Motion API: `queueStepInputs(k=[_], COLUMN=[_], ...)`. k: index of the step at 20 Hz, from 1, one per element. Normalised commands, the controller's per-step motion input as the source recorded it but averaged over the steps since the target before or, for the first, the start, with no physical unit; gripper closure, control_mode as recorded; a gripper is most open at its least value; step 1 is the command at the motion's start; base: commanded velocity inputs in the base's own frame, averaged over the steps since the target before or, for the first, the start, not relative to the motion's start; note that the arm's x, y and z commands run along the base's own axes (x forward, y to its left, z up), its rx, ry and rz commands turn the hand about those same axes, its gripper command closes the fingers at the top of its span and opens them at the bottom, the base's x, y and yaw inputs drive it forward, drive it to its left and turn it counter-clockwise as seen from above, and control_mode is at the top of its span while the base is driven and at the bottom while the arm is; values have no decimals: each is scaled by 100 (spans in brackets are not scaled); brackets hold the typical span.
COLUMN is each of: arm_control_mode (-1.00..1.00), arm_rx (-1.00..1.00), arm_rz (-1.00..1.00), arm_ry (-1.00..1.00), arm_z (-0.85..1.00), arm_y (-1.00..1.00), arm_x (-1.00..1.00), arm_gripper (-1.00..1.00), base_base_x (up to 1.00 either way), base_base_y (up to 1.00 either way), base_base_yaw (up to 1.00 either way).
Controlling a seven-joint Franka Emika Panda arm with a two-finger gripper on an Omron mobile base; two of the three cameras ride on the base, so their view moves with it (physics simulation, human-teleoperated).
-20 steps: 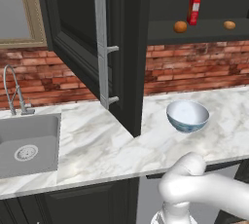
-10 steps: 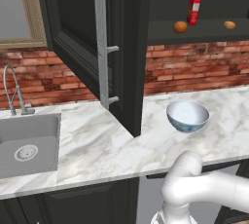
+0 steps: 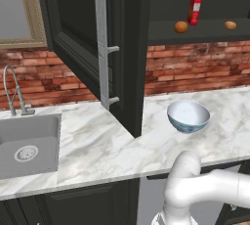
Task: Open the cabinet. Pick the tangerine and tangerine from the cabinet and place them into the bowl. Then close the cabinet.
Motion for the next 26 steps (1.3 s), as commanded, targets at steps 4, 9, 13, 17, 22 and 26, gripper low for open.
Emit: queueStepInputs(k=[4,9,13,17,22,26], arm_control_mode=[-100,-100,-100,-100,-100,-100], arm_rx=[0,-12,-10,-19,-29,-39], arm_rz=[0,7,0,-7,-17,-22], arm_ry=[-4,-6,-5,-4,-13,-18], arm_z=[0,-48,-53,-15,23,7], arm_y=[0,15,86,100,100,100], arm_x=[-3,-78,-69,-31,-3,3], arm_gripper=[-100,-100,-100,-100,-100,-100], base_base_x=[0,0,0,0,0,0], base_base_y=[0,0,0,0,0,0], base_base_yaw=[0,0,0,0,0,0])
